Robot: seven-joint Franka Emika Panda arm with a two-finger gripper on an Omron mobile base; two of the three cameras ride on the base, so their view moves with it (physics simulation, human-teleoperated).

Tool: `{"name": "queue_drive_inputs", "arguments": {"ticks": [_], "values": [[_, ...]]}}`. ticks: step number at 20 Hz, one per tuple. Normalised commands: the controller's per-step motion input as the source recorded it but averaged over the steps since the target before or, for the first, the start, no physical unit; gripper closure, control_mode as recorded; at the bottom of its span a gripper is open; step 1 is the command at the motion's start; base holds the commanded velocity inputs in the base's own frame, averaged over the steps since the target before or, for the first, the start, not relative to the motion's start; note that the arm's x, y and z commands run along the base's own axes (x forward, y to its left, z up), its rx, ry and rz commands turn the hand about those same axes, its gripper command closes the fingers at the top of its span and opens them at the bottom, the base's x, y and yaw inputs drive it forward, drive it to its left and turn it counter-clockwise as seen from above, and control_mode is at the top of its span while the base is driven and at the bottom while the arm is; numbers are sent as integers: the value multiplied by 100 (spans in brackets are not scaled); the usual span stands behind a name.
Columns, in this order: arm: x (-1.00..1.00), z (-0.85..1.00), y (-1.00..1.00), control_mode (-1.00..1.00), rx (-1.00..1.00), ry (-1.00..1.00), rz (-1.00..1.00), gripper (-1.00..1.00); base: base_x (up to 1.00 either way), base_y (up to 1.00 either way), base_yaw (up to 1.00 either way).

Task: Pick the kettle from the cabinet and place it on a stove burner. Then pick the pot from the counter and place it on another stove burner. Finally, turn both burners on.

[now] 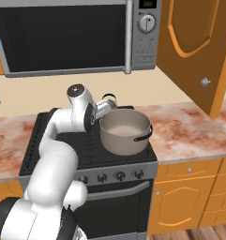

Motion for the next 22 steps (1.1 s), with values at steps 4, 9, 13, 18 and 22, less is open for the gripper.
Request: {"name": "queue_drive_inputs", "arguments": {"ticks": [4,9,13,18,22], "values": [[-39,16,-12,-100,0,-4,2,-100,0,0,0],[-44,16,-12,-100,0,-6,1,-100,0,0,0],[-47,18,-16,-100,1,-6,1,-100,0,0,0],[-41,23,-16,-100,1,-9,3,-100,0,0,0],[-42,21,-15,-100,1,-9,4,-100,0,0,0]]}}
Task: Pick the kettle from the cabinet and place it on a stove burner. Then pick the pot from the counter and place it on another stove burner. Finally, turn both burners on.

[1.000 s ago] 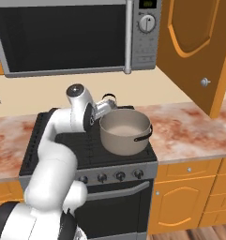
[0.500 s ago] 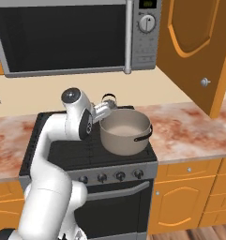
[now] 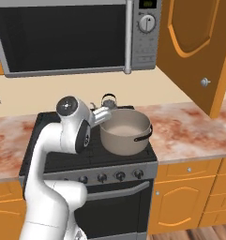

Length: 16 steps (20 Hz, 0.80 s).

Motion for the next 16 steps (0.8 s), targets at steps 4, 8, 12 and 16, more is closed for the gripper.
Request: {"name": "queue_drive_inputs", "arguments": {"ticks": [4,8,12,16], "values": [[-48,13,-17,-100,2,-11,4,-100,0,0,0],[-56,9,-25,-100,6,-13,2,-100,0,0,0],[-57,4,-27,-100,10,-15,1,-100,0,0,0],[-42,0,-28,-100,14,-9,2,-100,0,0,0]]}}
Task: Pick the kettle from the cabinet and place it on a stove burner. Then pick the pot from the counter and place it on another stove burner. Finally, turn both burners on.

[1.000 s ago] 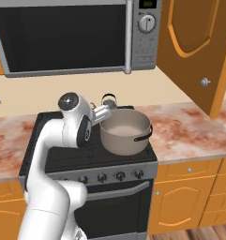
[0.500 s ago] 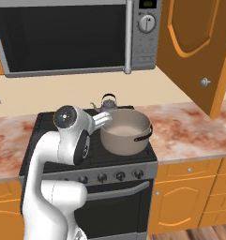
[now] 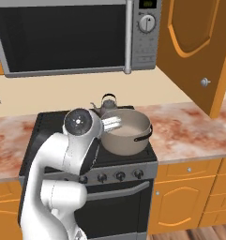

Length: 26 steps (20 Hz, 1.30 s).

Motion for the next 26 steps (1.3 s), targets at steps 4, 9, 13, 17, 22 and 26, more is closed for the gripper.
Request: {"name": "queue_drive_inputs", "arguments": {"ticks": [4,9,13,17,22,26], "values": [[-25,-2,-11,-100,17,0,6,-100,0,0,0],[-27,-4,-14,-100,17,-3,1,-100,0,0,0],[-20,-2,-15,-100,19,0,0,-100,0,0,0],[0,-3,-3,-100,23,0,-6,-100,0,0,0],[-4,-3,-1,-100,25,0,-10,-100,0,0,0],[-4,-7,0,-100,26,2,-19,-100,0,0,0]]}}
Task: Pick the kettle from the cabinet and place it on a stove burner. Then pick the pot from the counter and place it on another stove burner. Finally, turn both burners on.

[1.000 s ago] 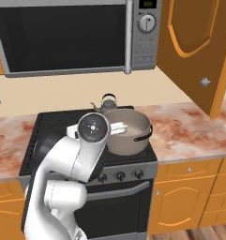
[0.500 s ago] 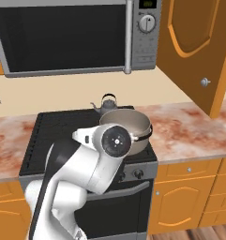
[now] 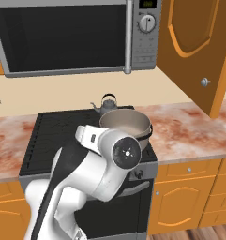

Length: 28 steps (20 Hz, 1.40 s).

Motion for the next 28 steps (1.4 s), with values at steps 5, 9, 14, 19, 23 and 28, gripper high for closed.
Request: {"name": "queue_drive_inputs", "arguments": {"ticks": [5,9,14,19,23,28], "values": [[-9,-22,-1,-100,26,5,-19,-100,0,0,0],[-7,-23,-3,-100,31,9,-18,-100,0,0,0],[-6,-25,-3,-100,39,8,-18,-100,0,0,0],[-6,-23,0,-100,43,9,-16,-100,0,0,0],[-1,-34,0,-100,40,6,-13,-100,0,0,0],[0,-31,0,-100,40,4,-13,-100,0,0,0]]}}
